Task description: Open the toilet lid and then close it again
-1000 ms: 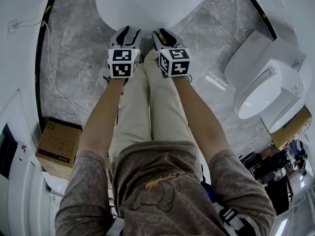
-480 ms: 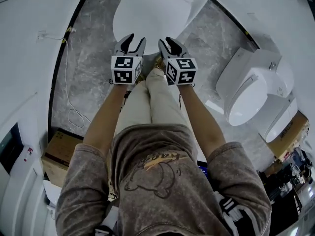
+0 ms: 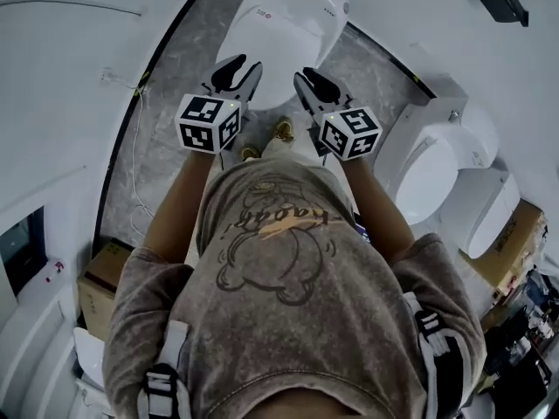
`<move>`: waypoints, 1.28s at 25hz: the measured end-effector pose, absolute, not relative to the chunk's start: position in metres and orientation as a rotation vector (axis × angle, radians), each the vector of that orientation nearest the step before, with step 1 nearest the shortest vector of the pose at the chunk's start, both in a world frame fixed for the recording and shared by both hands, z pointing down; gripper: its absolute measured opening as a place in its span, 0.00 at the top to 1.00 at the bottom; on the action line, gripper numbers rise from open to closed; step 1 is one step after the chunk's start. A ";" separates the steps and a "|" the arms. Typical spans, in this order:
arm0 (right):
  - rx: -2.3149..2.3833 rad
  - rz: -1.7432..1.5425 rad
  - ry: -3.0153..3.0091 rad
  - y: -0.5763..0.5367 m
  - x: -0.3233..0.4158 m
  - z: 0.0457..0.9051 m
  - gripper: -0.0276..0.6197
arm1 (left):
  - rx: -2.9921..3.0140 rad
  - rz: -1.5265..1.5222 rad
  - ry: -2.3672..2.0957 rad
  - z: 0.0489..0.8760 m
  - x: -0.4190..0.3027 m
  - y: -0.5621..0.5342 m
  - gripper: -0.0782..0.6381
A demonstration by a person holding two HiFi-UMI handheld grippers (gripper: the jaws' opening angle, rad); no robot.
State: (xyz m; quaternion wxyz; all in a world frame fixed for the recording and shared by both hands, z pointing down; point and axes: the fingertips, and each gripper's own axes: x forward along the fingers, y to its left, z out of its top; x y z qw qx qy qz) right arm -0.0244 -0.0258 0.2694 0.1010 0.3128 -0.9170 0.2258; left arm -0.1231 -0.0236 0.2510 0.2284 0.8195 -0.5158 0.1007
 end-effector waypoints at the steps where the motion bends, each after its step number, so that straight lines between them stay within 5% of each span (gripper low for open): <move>1: 0.908 0.653 -2.731 -0.023 -0.021 0.256 0.80 | 2.267 0.261 -1.427 0.240 -0.124 -0.020 0.72; 9: 0.993 0.470 -2.838 -0.009 0.011 0.200 0.90 | 2.310 0.135 -1.535 0.199 -0.137 0.014 0.88; 32: 1.085 0.345 -2.815 -0.029 0.008 0.223 0.92 | 2.257 0.031 -1.758 0.211 -0.170 0.022 0.88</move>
